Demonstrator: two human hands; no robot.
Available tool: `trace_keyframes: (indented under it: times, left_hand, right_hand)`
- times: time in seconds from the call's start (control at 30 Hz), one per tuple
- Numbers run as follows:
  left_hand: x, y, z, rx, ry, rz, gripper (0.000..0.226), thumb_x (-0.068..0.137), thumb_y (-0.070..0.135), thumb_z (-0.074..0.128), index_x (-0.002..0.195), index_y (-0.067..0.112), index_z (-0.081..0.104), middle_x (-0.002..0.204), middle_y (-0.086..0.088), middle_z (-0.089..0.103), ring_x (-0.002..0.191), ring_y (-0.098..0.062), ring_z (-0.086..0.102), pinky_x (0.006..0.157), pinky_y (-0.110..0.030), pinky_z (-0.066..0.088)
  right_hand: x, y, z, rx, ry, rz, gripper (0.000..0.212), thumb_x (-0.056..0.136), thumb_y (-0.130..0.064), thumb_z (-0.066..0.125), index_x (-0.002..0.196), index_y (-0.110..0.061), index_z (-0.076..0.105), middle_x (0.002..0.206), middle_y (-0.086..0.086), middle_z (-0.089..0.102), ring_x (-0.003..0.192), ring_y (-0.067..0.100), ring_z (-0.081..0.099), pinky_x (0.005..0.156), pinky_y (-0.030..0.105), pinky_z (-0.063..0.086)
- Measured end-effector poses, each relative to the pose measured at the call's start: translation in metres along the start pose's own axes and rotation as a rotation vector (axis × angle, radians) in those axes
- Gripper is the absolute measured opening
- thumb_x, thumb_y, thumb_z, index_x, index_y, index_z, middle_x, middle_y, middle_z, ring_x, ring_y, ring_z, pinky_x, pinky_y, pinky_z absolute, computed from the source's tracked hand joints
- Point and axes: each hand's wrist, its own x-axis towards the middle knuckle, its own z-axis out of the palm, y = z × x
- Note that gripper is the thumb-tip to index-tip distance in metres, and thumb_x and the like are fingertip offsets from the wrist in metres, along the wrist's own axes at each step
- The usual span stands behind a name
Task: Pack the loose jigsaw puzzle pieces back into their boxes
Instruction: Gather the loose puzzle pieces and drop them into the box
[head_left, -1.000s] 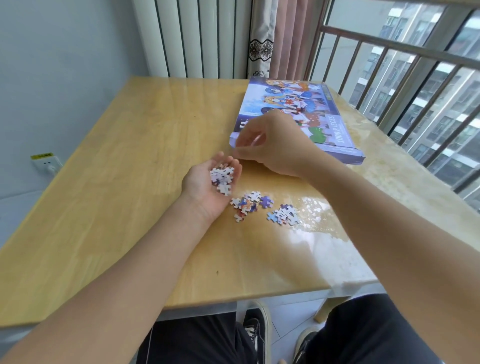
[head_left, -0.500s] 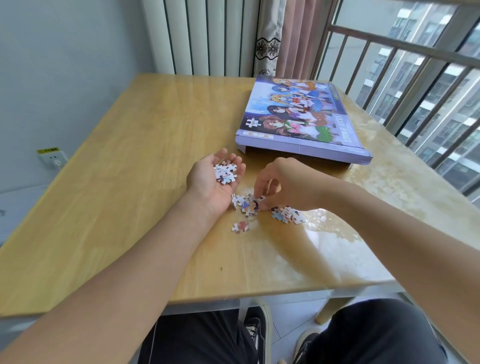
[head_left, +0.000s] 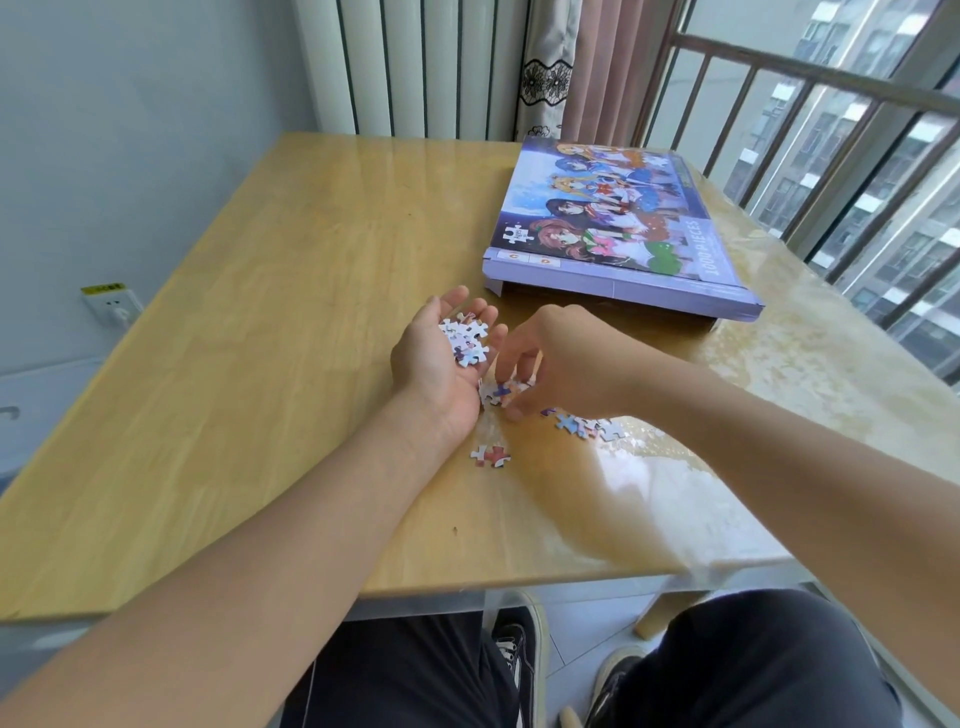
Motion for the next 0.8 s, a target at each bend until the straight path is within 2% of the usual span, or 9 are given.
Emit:
trace_keyframes:
  times: [0.13, 0.23, 0.33, 0.4, 0.47, 0.53, 0.63, 0.73, 0.8]
  left_hand:
    - [-0.002, -0.006, 0.000, 0.016, -0.002, 0.037, 0.030, 0.105, 0.025, 0.041, 0.099, 0.010, 0.066, 0.090, -0.009, 0.067, 0.084, -0.021, 0.067, 0.066, -0.027, 0.057]
    - [-0.001, -0.006, -0.001, 0.020, 0.000, 0.044, 0.031, 0.105, 0.027, 0.041, 0.098, 0.011, 0.067, 0.091, -0.009, 0.068, 0.086, -0.020, 0.068, 0.073, -0.030, 0.056]
    - [-0.001, -0.006, -0.001, 0.018, -0.001, 0.044, 0.032, 0.106, 0.028, 0.041, 0.098, 0.010, 0.067, 0.090, -0.008, 0.068, 0.084, -0.020, 0.068, 0.070, -0.029, 0.057]
    - [-0.001, -0.006, -0.001, 0.014, -0.004, 0.037, 0.032, 0.106, 0.029, 0.041, 0.099, 0.010, 0.066, 0.091, -0.008, 0.068, 0.085, -0.020, 0.068, 0.070, -0.030, 0.057]
    - [-0.001, -0.005, -0.001, 0.011, -0.007, 0.032, 0.032, 0.106, 0.029, 0.041, 0.100, 0.010, 0.066, 0.093, -0.009, 0.067, 0.086, -0.020, 0.067, 0.073, -0.031, 0.057]
    - [-0.002, -0.004, -0.001, 0.015, -0.012, 0.032, 0.031, 0.106, 0.029, 0.041, 0.101, 0.010, 0.065, 0.093, -0.008, 0.067, 0.084, -0.020, 0.067, 0.071, -0.030, 0.057]
    - [-0.002, -0.003, -0.002, 0.040, -0.020, 0.021, 0.031, 0.105, 0.031, 0.040, 0.100, 0.014, 0.065, 0.089, -0.005, 0.068, 0.071, -0.017, 0.067, 0.063, -0.027, 0.054]
    - [-0.003, 0.000, -0.003, 0.075, 0.003, 0.003, 0.031, 0.104, 0.035, 0.042, 0.104, 0.017, 0.067, 0.092, -0.005, 0.071, 0.074, -0.019, 0.067, 0.062, -0.026, 0.049]
    - [-0.003, 0.001, -0.003, 0.043, 0.013, -0.022, 0.030, 0.105, 0.034, 0.042, 0.107, 0.016, 0.066, 0.093, -0.005, 0.071, 0.077, -0.024, 0.067, 0.056, -0.024, 0.050]
  right_hand:
    - [0.003, -0.003, -0.001, 0.020, -0.038, 0.026, 0.026, 0.073, -0.027, 0.088, 0.091, -0.018, 0.071, 0.089, -0.002, 0.068, 0.080, 0.018, 0.063, 0.070, 0.028, 0.051]
    - [0.005, -0.005, -0.002, 0.031, -0.057, 0.062, 0.028, 0.074, -0.026, 0.088, 0.092, -0.019, 0.069, 0.084, -0.008, 0.060, 0.074, 0.012, 0.056, 0.063, 0.025, 0.045]
    - [0.007, -0.006, 0.000, 0.069, -0.067, 0.100, 0.025, 0.073, -0.023, 0.088, 0.090, -0.021, 0.069, 0.077, -0.008, 0.058, 0.066, 0.010, 0.053, 0.058, 0.023, 0.040]
    - [0.006, -0.006, -0.001, 0.088, -0.071, 0.102, 0.021, 0.074, -0.020, 0.088, 0.086, -0.019, 0.070, 0.073, -0.006, 0.060, 0.063, 0.011, 0.057, 0.056, 0.024, 0.045]
    - [0.004, -0.004, -0.004, 0.172, -0.067, 0.116, 0.018, 0.075, -0.014, 0.086, 0.086, -0.014, 0.072, 0.073, -0.001, 0.066, 0.060, 0.015, 0.067, 0.058, 0.028, 0.058]
    - [0.004, -0.002, -0.009, 0.317, -0.028, 0.149, 0.018, 0.076, -0.007, 0.085, 0.088, -0.009, 0.073, 0.074, 0.003, 0.069, 0.057, 0.015, 0.069, 0.058, 0.026, 0.059]
    - [0.012, -0.003, -0.016, 0.560, 0.108, 0.167, 0.018, 0.075, -0.001, 0.085, 0.088, 0.000, 0.071, 0.069, 0.008, 0.066, 0.058, 0.017, 0.064, 0.061, 0.027, 0.059]
    - [0.025, -0.015, -0.018, 0.606, 0.153, 0.122, 0.027, 0.076, -0.006, 0.086, 0.097, 0.001, 0.072, 0.083, 0.014, 0.072, 0.065, 0.019, 0.069, 0.066, 0.031, 0.062]
    - [0.028, -0.020, -0.018, 0.448, 0.217, 0.037, 0.032, 0.079, -0.015, 0.086, 0.106, -0.005, 0.073, 0.093, 0.010, 0.074, 0.071, 0.020, 0.073, 0.073, 0.035, 0.063]
